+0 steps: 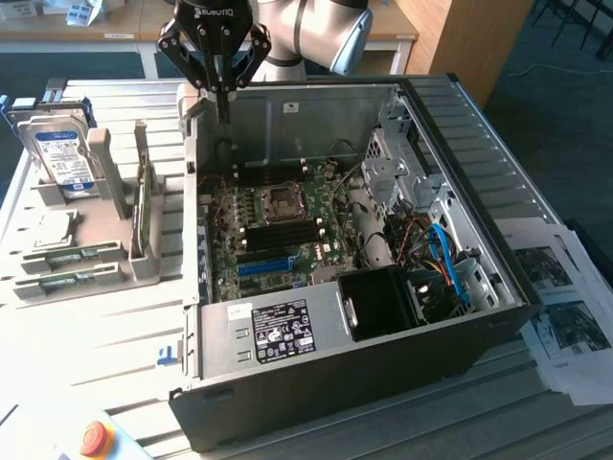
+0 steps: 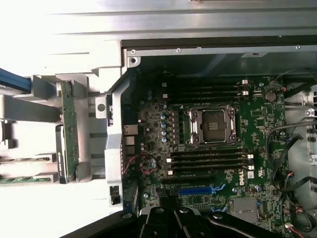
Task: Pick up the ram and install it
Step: 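Reach for the ram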
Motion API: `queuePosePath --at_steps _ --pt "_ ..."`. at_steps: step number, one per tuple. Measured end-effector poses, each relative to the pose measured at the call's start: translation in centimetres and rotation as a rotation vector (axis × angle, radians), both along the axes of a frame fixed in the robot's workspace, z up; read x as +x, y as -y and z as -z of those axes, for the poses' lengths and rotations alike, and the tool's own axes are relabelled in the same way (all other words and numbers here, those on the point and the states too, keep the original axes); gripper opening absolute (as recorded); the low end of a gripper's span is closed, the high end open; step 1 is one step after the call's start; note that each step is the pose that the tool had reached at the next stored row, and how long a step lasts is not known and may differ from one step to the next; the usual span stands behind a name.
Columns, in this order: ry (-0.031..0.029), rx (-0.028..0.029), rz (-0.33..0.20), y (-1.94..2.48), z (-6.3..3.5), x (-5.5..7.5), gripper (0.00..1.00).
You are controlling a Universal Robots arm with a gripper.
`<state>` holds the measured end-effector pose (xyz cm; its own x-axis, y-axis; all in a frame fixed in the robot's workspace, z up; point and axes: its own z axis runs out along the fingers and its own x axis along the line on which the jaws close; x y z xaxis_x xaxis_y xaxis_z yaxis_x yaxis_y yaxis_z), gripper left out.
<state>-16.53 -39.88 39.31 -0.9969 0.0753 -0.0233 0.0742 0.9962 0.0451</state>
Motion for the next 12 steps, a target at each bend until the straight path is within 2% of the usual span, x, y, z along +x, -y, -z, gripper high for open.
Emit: queuePosePath --at_steps 12 --pt "0.0 0.0 0.0 0.0 0.03 -2.8 0.1"
